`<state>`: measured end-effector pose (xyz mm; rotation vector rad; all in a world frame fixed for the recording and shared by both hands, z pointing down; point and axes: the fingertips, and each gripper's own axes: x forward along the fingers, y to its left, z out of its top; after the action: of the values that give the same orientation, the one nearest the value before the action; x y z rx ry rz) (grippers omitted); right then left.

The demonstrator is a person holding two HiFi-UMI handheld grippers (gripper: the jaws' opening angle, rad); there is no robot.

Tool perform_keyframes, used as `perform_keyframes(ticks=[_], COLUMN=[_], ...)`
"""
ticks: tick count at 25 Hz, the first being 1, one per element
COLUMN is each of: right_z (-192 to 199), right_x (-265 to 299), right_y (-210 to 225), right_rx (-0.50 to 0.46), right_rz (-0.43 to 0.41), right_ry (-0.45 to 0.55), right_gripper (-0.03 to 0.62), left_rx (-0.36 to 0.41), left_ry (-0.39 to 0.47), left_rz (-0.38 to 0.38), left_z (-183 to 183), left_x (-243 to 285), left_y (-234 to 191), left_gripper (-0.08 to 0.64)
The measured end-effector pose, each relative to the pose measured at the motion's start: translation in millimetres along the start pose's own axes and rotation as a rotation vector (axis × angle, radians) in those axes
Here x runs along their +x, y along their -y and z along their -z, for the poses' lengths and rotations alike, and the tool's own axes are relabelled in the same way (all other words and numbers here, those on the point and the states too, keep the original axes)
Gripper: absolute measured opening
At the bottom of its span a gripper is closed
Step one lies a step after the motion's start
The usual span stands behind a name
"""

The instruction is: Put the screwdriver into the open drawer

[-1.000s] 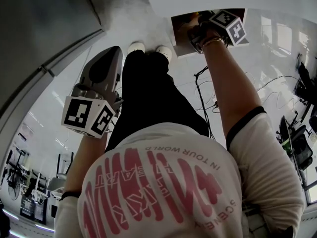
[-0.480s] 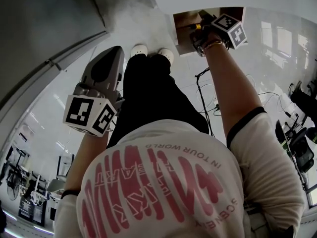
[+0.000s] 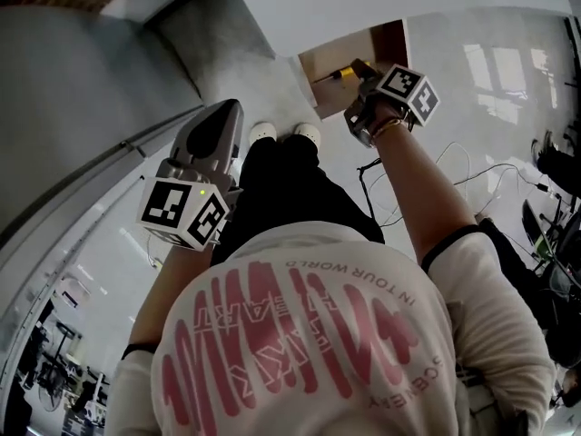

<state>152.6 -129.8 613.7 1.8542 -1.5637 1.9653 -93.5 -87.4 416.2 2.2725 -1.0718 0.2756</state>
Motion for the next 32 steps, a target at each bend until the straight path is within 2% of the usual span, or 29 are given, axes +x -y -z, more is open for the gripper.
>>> perform_keyframes(ticks=[4, 10, 12, 14, 15, 21, 27, 29, 32], right_z=[1, -3, -5, -10, -15, -41, -66, -74, -79], right_x=[-45, -116, -138, -157, -163, -177, -247, -271, -292], right_y=[-22, -89, -104, -112, -117, -186, -261, -272, -274], right_rx=[0.053, 0.030, 0.008, -0.027, -0.043, -0.190, -0.357, -0.437, -0.528], right_rz=[-0.075, -0.233, -0.260, -0.264, -0.273, -0.345, -0.348, -0.355, -0.345], right_ry=[0.051, 0.159, 0.198, 0.240, 0.266, 0.421, 0.563, 0.606, 0.661], right_gripper=[0.110, 0.072, 0.053, 0.038, 0.009, 0.008, 0.008, 0.008, 0.008], left_rx=[0.036, 0.096, 0.097, 0.100, 0.106, 0.151, 0.189, 0.200, 0.202], left_ry=[0.030, 0.106, 0.127, 0.140, 0.145, 0.175, 0.250, 0.285, 0.304], left_rz=[0.060, 0.168, 0.191, 0.214, 0.229, 0.298, 0.354, 0.364, 0.355], left_z=[-33, -87, -100, -109, -114, -147, -217, -230, -227], left_x=[6, 10, 7, 5, 6, 10, -12, -14, -14], left_y=[13, 48, 58, 70, 74, 68, 98, 114, 126], left_gripper=[0.002, 0.002, 0.002, 0.002, 0.002, 0.002, 0.002, 0.002, 0.001])
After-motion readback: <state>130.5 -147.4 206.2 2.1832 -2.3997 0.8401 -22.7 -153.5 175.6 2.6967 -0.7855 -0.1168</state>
